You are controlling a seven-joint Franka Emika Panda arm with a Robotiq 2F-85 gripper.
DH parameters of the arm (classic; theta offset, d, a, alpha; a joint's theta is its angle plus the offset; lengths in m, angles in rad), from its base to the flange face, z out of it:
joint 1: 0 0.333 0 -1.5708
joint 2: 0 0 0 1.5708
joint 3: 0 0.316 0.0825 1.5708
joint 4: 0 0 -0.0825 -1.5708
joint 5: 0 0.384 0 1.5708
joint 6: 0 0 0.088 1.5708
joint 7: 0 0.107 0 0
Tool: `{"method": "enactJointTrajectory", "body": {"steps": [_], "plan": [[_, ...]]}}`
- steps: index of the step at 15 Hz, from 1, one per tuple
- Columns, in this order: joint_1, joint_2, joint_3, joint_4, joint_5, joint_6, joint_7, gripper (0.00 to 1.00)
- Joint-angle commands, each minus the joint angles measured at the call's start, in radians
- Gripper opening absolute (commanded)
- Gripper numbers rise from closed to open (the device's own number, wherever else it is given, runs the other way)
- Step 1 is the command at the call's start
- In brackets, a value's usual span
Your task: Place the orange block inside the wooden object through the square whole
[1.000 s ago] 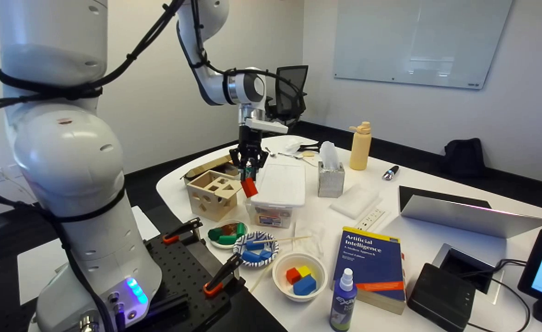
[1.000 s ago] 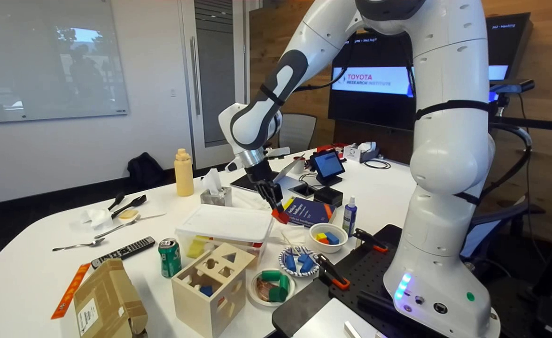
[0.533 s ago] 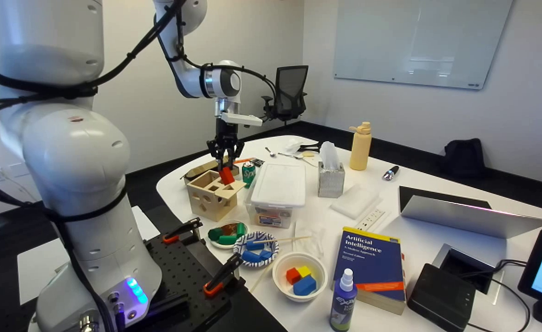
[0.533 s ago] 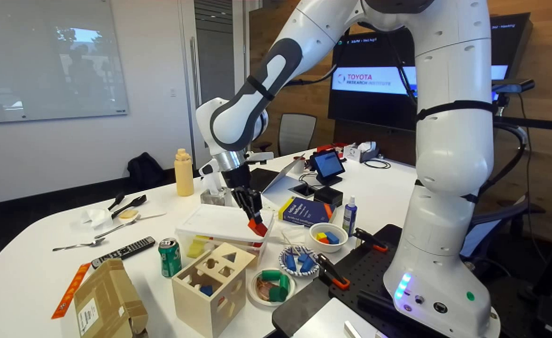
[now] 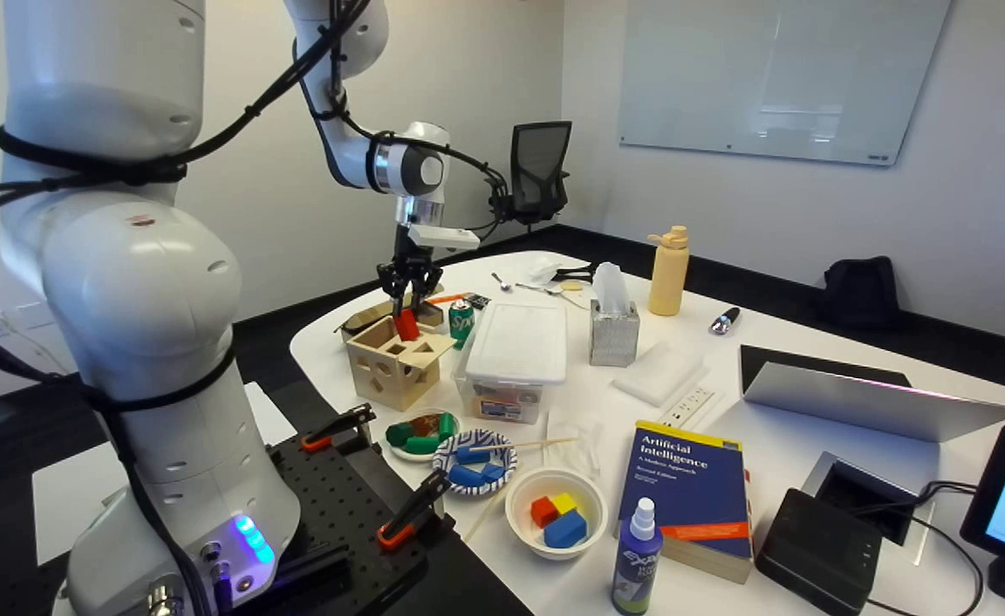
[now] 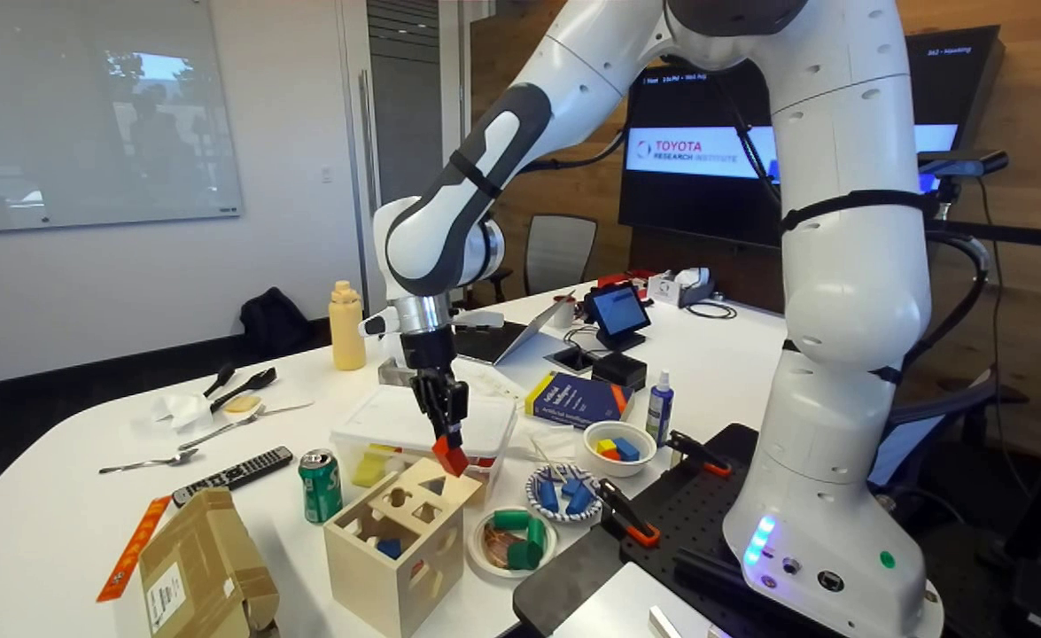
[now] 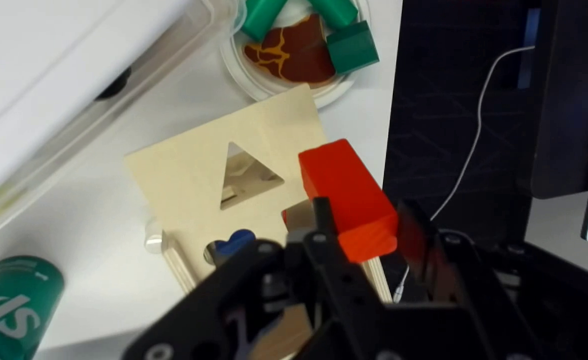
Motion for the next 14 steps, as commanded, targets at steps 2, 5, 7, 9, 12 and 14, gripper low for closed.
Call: {"method": "enactJointTrajectory", "body": {"steps": [2,5,7,9,12,14], "plan": [[-0.039,0.030,0.041,-0.008,0.114,0.061,-0.145,0.12],[-0.050,0.049,0.055,-0.005,0.164,0.073,-0.217,0.12],[-0.055,0.059,0.060,-0.002,0.182,0.071,-0.253,0.12],[-0.057,0.071,0.062,0.006,0.193,0.064,-0.285,0.12],[-0.061,0.084,0.064,0.012,0.206,0.057,-0.320,0.12],[-0.064,0.093,0.064,0.017,0.212,0.057,-0.332,0.12]]}}
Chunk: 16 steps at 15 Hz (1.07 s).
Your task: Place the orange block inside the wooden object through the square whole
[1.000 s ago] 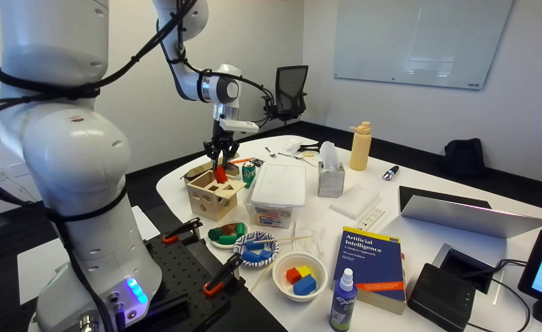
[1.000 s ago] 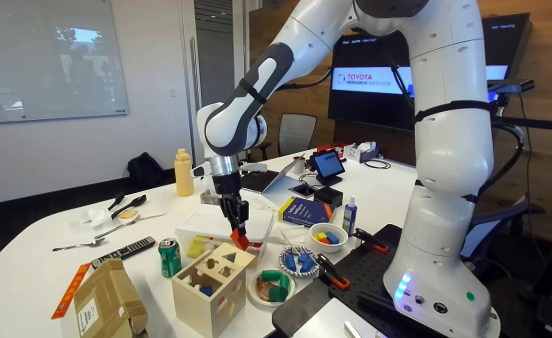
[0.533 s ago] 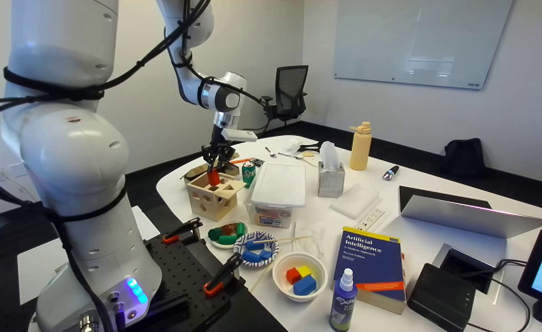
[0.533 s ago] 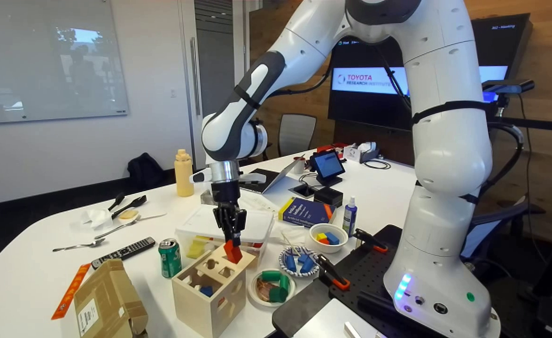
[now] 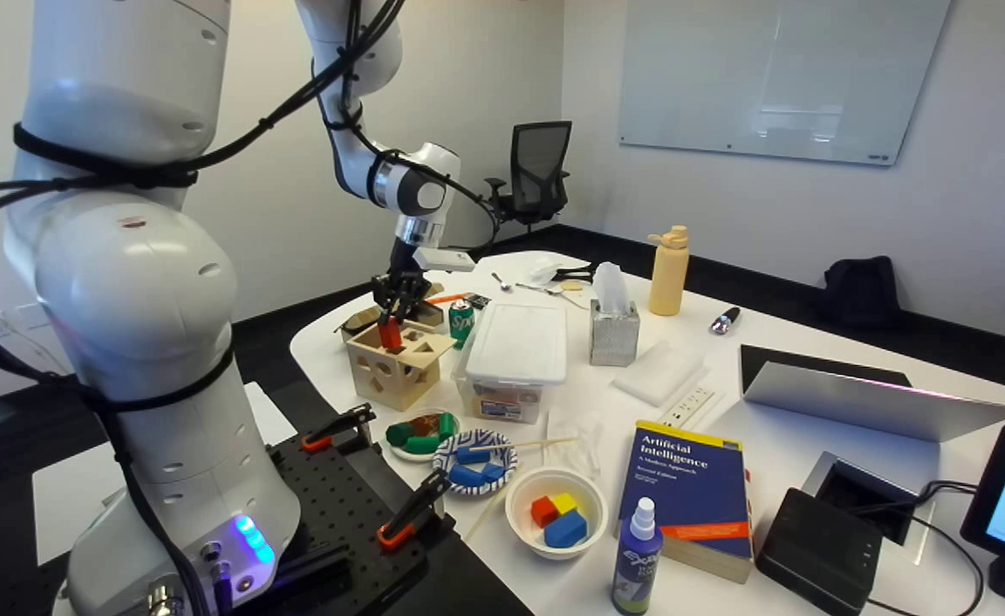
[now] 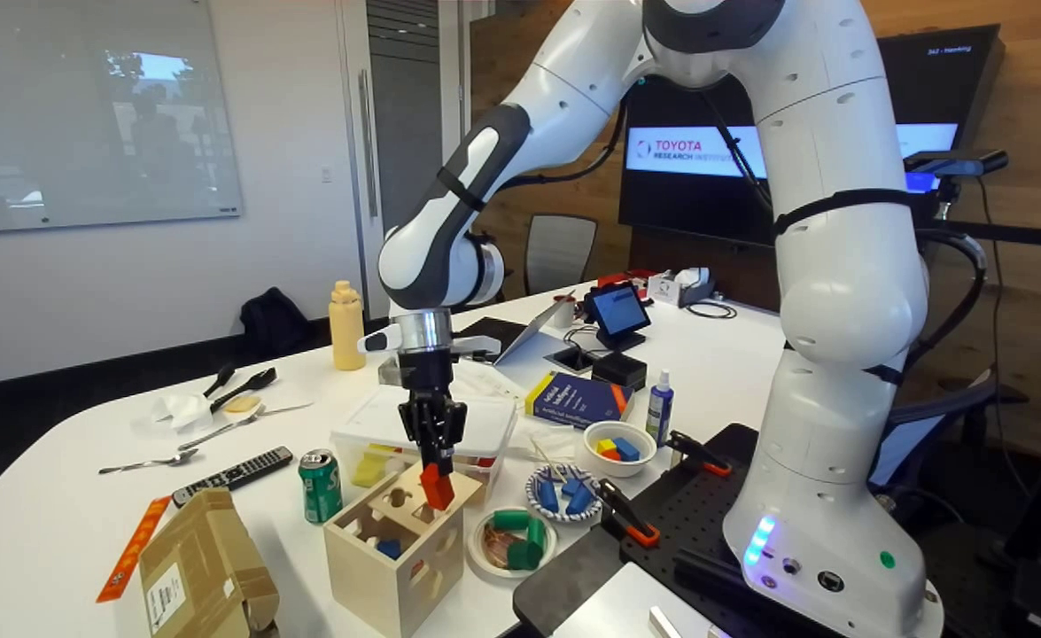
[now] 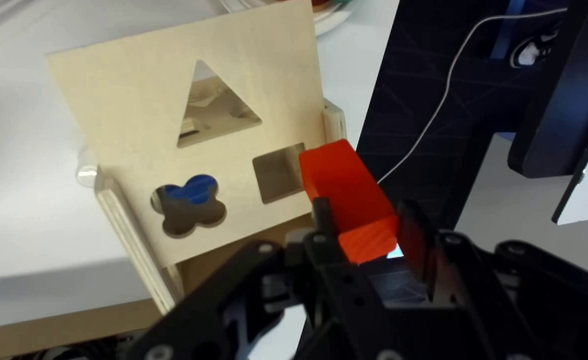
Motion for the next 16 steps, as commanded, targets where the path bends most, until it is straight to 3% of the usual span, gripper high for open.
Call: {"method": "enactJointTrajectory", "body": {"steps": [1,16], "plan": [[-0.019,0.016,0.015,0.017,0.033,0.005,-0.047,0.12],[-0.024,0.085,0.019,0.078,0.038,0.007,-0.039,0.12]]}}
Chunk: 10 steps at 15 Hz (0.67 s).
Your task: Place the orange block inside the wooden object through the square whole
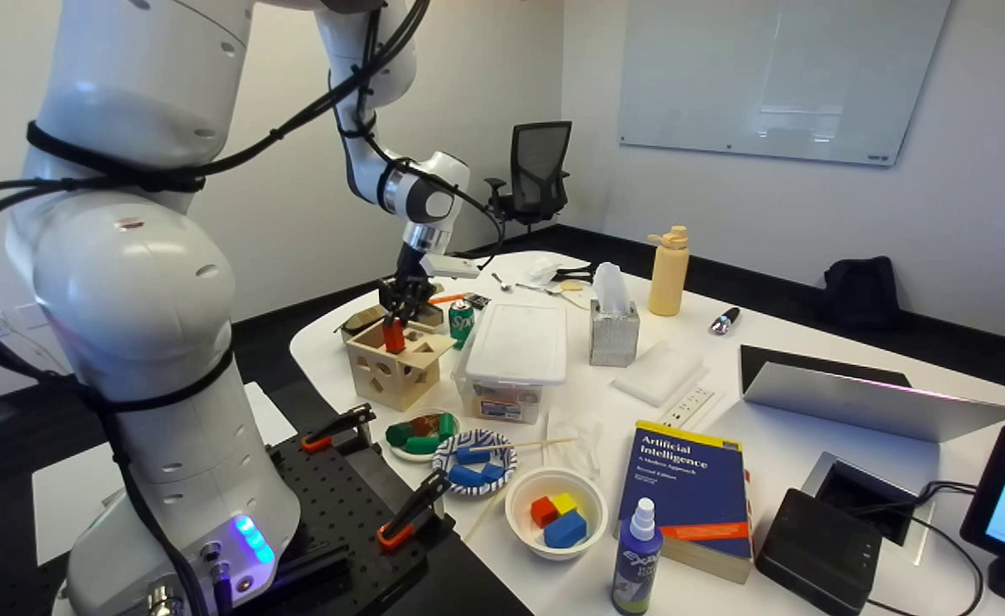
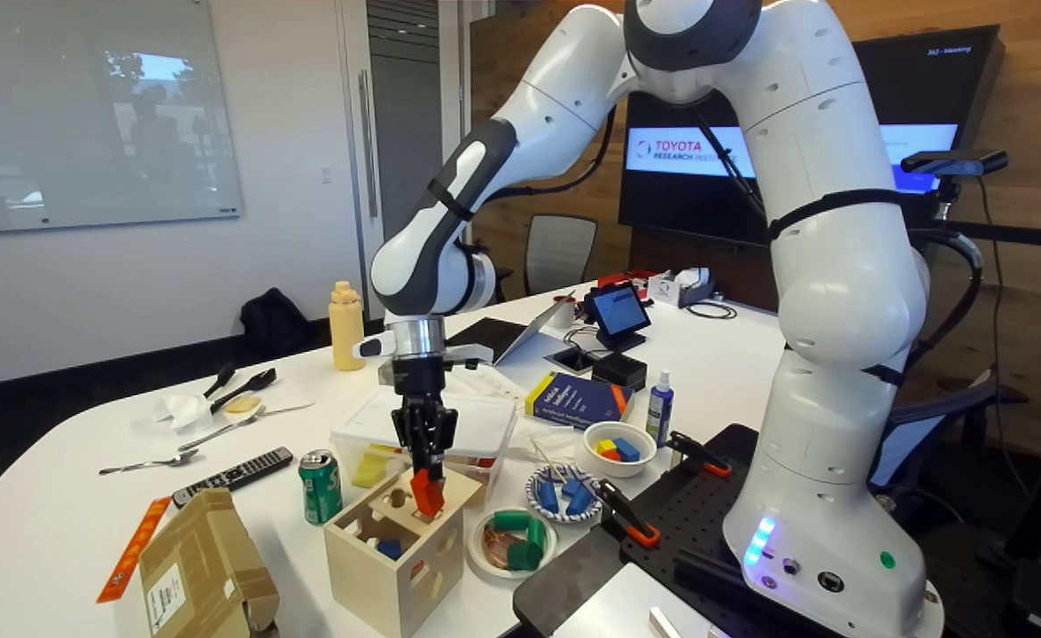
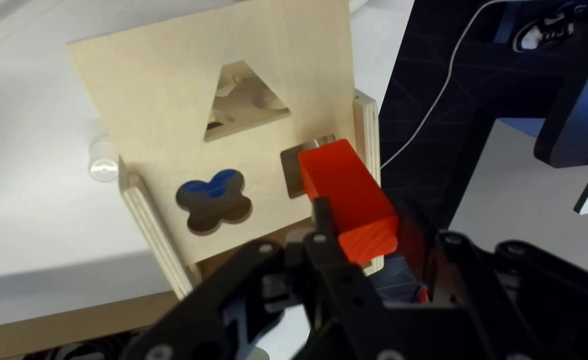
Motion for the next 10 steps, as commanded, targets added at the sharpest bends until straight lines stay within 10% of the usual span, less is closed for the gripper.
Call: {"method": "enactJointTrajectory", "body": {"steps": [1,10], "plan": [[-0.009,0.017,0.018,0.017,0.023,0.008,-0.019,0.12],[-0.013,0.032,0.028,0.021,0.027,0.014,-0.020,0.12]]}}
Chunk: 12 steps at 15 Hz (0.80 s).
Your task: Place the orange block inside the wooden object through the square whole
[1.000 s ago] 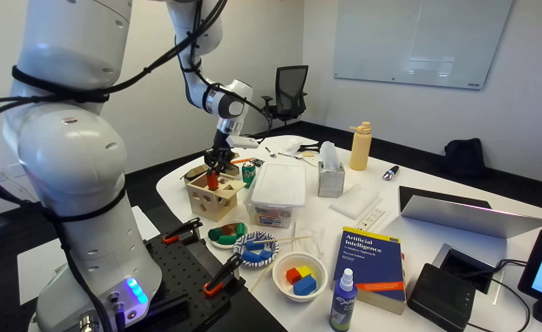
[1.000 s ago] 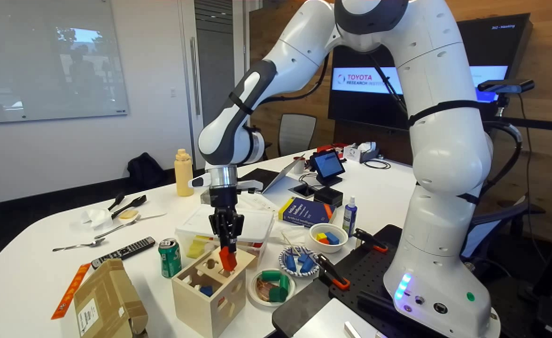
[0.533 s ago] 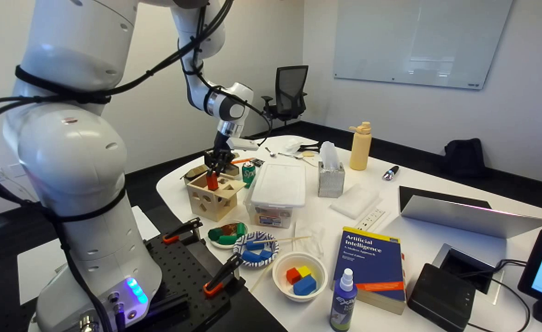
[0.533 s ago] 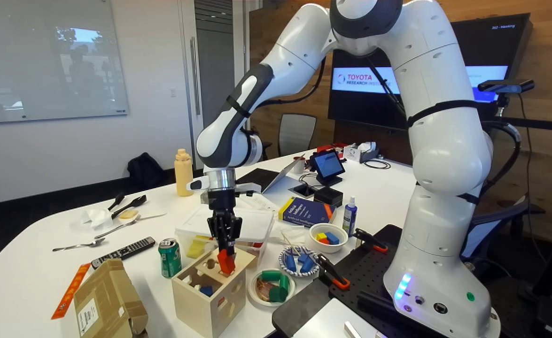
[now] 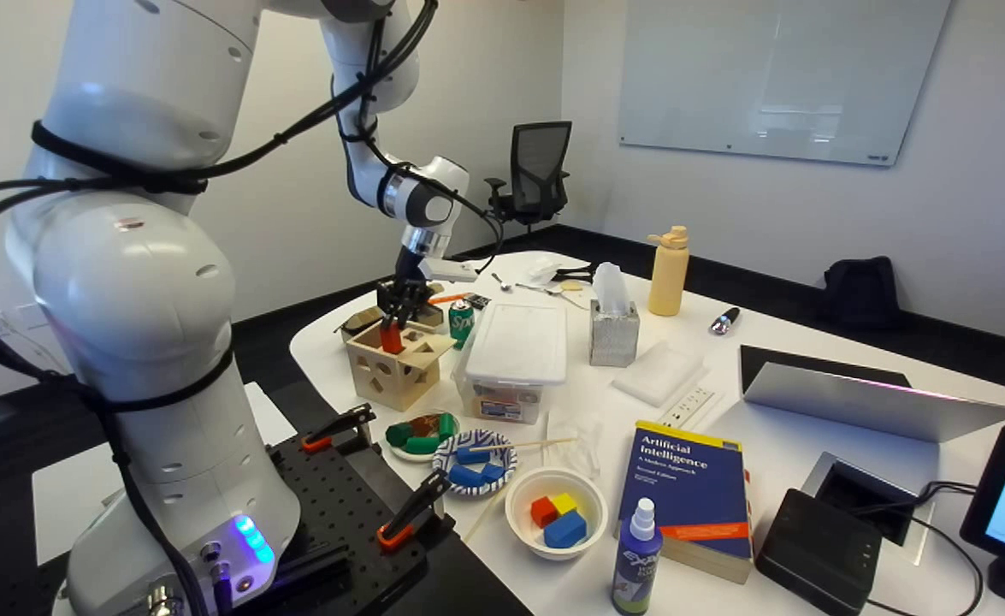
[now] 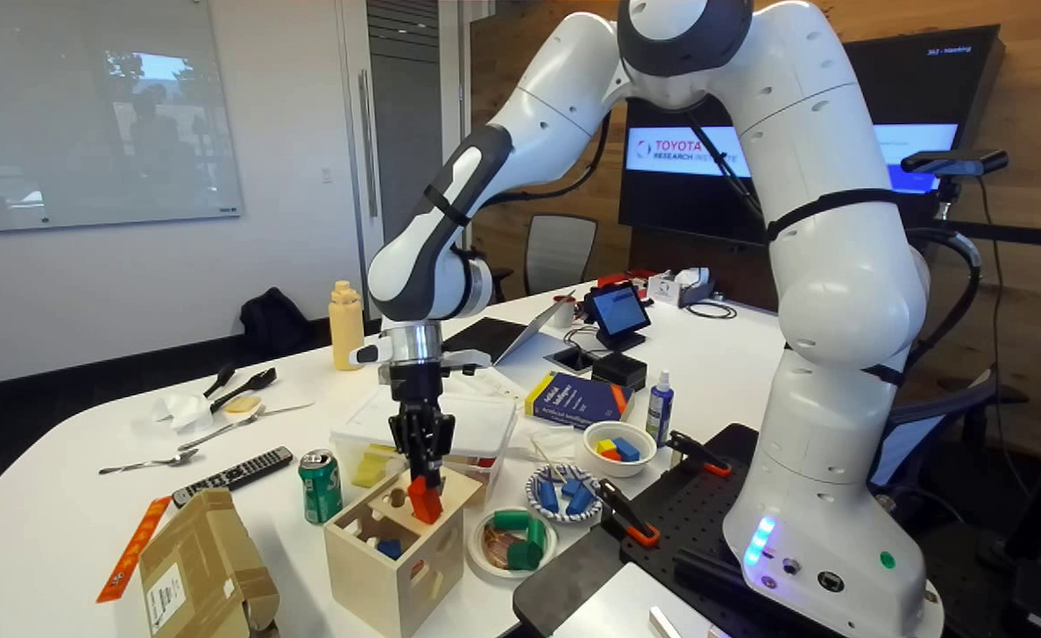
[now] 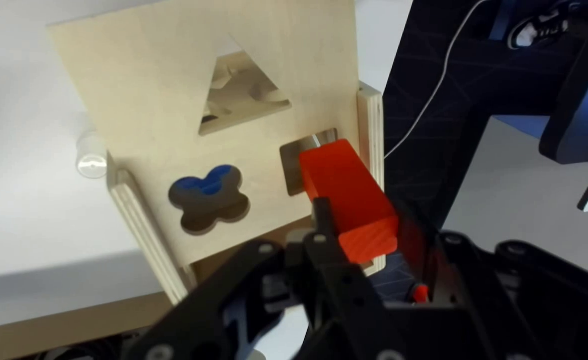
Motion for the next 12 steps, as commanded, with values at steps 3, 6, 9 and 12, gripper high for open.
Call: {"method": "enactJointTrajectory", "body": {"steps": [3,6,9,12], "plan": [[-0.014,0.004,0.021,0.003,0.029,0.018,-0.021,0.12],[-0.017,0.006,0.020,0.001,0.032,0.023,-0.022,0.12],[-0.023,0.012,0.021,-0.004,0.040,0.040,-0.027,0.12],[-0.036,0.016,0.026,-0.010,0.064,0.065,-0.034,0.12]]}}
